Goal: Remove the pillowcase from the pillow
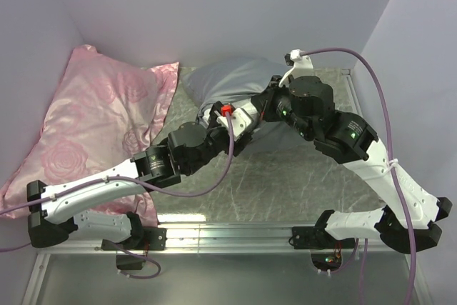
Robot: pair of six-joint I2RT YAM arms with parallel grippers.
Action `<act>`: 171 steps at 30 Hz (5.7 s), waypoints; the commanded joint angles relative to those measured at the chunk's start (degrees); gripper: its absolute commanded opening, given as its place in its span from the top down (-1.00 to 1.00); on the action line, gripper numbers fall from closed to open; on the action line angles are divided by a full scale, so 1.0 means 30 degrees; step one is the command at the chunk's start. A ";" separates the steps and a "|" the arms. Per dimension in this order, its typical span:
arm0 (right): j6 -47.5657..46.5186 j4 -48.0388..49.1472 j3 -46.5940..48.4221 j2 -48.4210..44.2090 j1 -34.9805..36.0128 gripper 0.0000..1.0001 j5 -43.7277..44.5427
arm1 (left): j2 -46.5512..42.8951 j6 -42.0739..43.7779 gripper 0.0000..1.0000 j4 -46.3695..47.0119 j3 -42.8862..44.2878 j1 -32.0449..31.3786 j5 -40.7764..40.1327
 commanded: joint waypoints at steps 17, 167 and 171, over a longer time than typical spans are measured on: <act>0.0018 0.2963 0.0000 -0.0952 0.2026 1.00 0.0471 | 0.1757 0.1275 -0.64 0.4147 0.0435 -0.0366 -0.6431; 0.0488 0.8266 -1.1572 0.2273 -1.3882 0.23 -0.8524 | -0.2160 -1.0763 0.99 -0.8517 0.5132 0.5113 0.2472; 0.0224 0.7418 -1.1366 -0.0210 -1.3823 -0.16 -0.7970 | -0.3069 -1.1728 0.99 -0.8458 0.2907 0.5142 0.2564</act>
